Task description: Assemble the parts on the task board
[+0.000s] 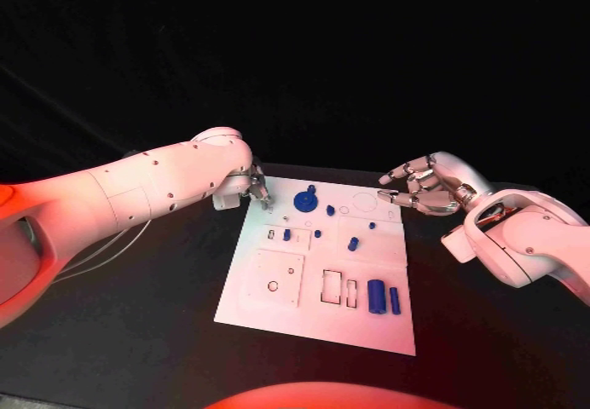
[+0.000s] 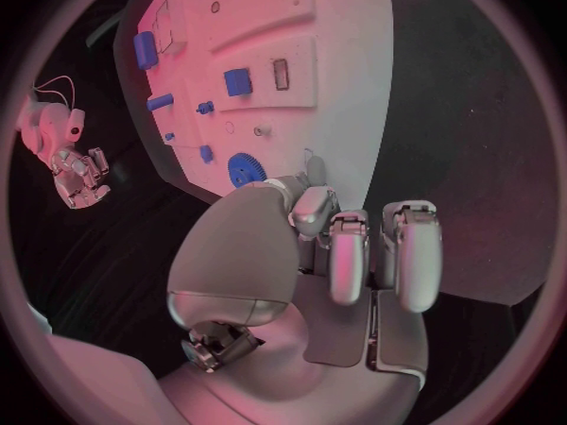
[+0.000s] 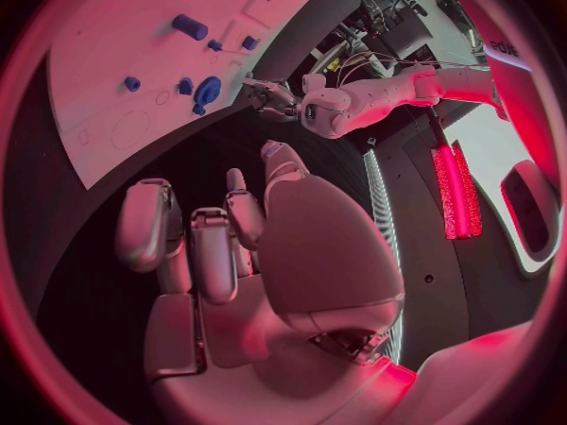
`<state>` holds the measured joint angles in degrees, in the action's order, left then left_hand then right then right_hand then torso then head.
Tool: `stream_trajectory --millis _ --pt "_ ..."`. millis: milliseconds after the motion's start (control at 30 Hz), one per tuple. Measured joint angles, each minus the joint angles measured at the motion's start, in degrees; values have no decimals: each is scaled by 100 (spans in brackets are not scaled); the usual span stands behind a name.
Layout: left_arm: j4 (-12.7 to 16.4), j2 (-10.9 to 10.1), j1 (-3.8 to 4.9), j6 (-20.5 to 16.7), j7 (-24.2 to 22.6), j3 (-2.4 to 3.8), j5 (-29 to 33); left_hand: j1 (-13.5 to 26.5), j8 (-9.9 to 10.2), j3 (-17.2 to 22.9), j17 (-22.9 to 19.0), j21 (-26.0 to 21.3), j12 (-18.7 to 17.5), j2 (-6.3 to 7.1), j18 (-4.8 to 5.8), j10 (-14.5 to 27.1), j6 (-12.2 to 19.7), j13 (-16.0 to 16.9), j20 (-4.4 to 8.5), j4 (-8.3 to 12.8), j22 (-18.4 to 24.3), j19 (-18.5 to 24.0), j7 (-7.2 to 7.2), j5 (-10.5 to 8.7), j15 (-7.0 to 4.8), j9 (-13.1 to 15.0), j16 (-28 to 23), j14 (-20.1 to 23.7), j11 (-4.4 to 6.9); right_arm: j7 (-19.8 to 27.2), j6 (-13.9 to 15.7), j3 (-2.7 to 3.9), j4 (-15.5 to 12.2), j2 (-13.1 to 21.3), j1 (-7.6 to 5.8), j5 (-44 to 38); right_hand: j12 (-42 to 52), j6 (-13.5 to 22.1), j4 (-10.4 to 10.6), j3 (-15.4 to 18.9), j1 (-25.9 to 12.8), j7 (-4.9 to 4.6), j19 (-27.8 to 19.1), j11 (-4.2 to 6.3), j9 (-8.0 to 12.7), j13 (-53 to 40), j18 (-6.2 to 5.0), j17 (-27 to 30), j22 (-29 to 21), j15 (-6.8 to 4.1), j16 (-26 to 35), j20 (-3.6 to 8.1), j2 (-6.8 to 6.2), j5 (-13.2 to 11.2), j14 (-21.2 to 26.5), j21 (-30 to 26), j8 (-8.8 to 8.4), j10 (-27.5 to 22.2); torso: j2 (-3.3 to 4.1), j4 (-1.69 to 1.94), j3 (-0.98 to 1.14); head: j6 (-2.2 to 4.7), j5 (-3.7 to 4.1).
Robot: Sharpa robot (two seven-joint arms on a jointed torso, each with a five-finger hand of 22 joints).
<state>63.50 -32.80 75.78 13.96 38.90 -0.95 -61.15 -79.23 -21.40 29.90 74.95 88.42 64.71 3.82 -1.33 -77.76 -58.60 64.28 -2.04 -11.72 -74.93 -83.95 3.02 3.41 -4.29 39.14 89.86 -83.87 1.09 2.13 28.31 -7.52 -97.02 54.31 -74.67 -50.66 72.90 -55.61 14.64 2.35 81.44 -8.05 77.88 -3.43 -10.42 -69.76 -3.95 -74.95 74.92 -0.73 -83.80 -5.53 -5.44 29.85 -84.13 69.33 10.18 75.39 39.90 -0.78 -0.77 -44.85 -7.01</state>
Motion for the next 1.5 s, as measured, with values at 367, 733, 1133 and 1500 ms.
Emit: stream_trajectory --millis 367,733,1133,1500 --pt "281 -177 0 -244 -67 1 274 71 -31 219 -1 0 0 135 0 -6 42 -5 0 78 0 0 -1 -17 0 67 0 0 6 2 2 0 -2 6 0 0 0 0 0 0 0 0 0 0 -4 0 0 1 -1 0 0 0 0 0 0 0 0 0 -7 4 -1 18 5" --pt "399 -289 0 -577 -178 1 347 123 -57 358 -2 0 0 186 0 -22 39 -15 0 78 1 0 2 -27 0 97 0 0 20 2 0 0 20 1 3 0 0 0 0 0 0 0 0 0 -4 -1 0 2 -1 0 23 0 0 0 0 0 0 0 -3 -5 -2 55 44" --pt "572 -430 -1 -1079 -484 -1 413 431 21 319 -2 -237 -855 458 0 400 253 -833 0 5 1 0 28 -20 12 67 0 -12 -41 -10 -13 0 84 -23 4 -24 -25 0 -103 -156 149 0 22 0 -16 8 0 2 3 0 23 23 67 -286 0 -35 0 0 1 -5 0 79 74" --pt "969 -757 0 -1849 -1141 -6 786 323 318 163 -3 -1003 -2367 710 -269 1374 537 -2252 -156 76 329 772 261 -20 185 -329 -833 -20 -266 -68 -165 0 399 -281 -1 -542 -38 -92 -380 -615 559 24 63 27 37 6 0 3 2 -20 45 63 135 -1067 21 -39 -94 -14 2 4 -1 114 115"
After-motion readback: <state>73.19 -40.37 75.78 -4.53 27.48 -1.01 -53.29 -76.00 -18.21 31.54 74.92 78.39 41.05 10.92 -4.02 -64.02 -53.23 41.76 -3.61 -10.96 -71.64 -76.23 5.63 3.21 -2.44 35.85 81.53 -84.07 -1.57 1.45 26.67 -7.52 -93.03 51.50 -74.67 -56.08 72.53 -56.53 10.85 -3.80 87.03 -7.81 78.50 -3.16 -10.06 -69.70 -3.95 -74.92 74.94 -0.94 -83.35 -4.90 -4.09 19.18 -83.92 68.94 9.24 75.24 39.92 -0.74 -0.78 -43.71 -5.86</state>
